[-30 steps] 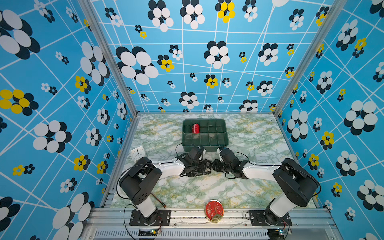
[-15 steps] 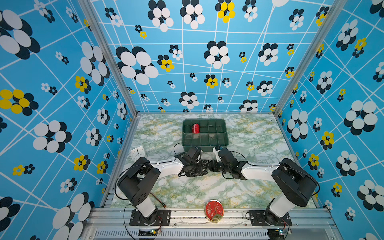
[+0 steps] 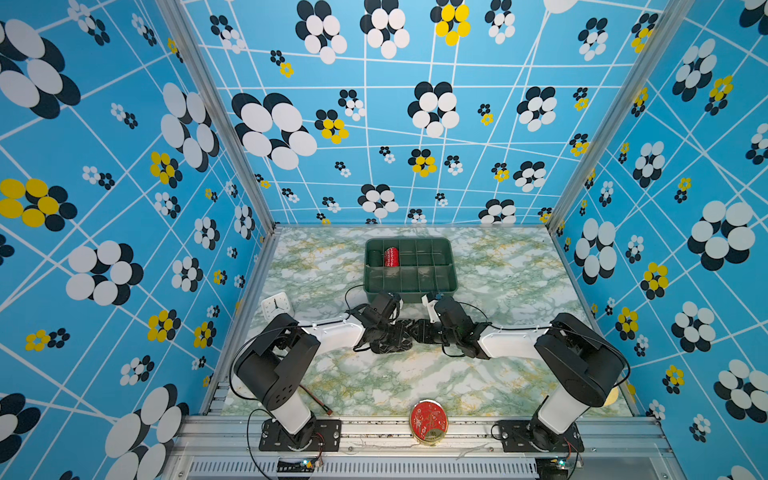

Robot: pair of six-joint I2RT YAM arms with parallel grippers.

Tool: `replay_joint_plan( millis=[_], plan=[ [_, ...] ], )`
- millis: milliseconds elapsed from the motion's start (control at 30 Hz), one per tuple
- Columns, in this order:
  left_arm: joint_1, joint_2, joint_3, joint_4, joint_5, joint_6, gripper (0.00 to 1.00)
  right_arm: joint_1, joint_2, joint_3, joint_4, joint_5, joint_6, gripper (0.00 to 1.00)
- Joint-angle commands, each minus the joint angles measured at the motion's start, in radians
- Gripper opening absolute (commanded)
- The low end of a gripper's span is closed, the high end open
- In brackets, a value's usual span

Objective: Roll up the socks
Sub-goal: 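Roll the sock tighter with the right gripper toward the left gripper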

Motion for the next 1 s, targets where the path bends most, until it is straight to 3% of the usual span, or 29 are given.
replay_joint_plan(
  millis=[0, 300, 767, 967],
  plan=[
    [0.003, 0.076, -0.050, -0.124, 0.000, 0.018, 0.12, 0.021, 0.034, 0.027, 0.026, -0.085, 0.005, 0.41],
    [0.019, 0.110, -0.062, -0.059, 0.081, 0.002, 0.12, 0.034, 0.034, 0.032, -0.003, -0.076, 0.004, 0.44],
    [0.036, 0.118, -0.084, -0.042, 0.095, 0.001, 0.10, 0.033, -0.190, -0.009, -0.222, 0.124, -0.022, 0.44],
    [0.036, 0.139, -0.080, -0.029, 0.103, 0.000, 0.10, 0.034, -0.205, -0.013, -0.222, 0.128, -0.023, 0.43]
  ],
)
